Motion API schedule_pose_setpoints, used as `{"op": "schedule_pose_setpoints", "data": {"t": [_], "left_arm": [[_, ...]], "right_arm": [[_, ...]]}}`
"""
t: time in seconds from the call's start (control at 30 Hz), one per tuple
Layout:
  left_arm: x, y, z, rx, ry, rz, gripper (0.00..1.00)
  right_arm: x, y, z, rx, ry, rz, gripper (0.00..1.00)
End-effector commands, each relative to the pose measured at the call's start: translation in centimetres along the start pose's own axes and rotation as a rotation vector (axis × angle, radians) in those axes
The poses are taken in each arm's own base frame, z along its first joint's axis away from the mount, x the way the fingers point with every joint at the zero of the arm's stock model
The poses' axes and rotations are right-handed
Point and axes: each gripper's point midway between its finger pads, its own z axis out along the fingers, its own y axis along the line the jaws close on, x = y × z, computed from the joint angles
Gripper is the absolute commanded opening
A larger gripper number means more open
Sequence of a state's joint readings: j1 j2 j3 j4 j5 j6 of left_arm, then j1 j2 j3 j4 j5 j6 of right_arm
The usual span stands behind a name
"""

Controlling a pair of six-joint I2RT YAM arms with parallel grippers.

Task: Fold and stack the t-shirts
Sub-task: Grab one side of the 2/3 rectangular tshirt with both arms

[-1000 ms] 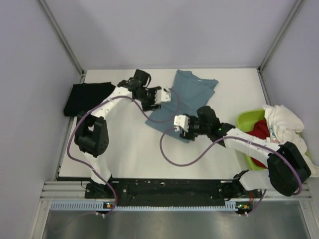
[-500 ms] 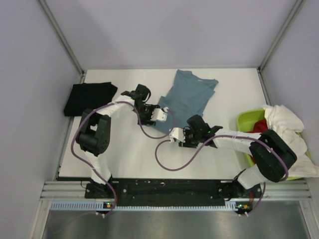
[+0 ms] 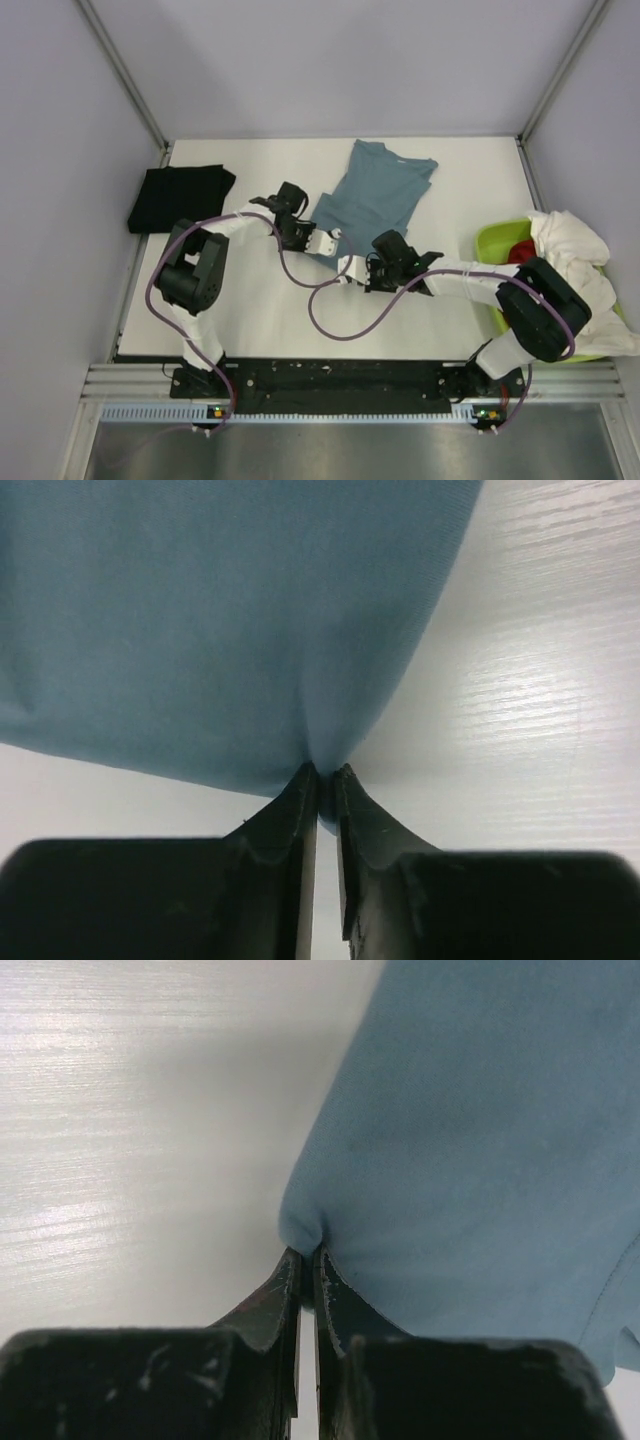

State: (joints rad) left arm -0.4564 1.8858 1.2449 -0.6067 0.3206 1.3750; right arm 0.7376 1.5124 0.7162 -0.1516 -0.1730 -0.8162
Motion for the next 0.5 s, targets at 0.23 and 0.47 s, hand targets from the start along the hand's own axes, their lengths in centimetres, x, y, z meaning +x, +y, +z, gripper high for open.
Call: {"op": "schedule_pose_setpoints", "data": {"t": [0.23,0.47], "left_arm": [[1.6,-0.2,-4.7,-0.136,0.188,-0.128,0.0],[-1.9,-6.4,-11.6,-0.041,0.102,-0.303,0.0]], "right_arm": [[-3.4,0.6,-5.0,-0.014,-0.101,0.0,0.0],[-7.2,5.5,-11.5,-0.122,-0.211,-0.059,0.0]]}}
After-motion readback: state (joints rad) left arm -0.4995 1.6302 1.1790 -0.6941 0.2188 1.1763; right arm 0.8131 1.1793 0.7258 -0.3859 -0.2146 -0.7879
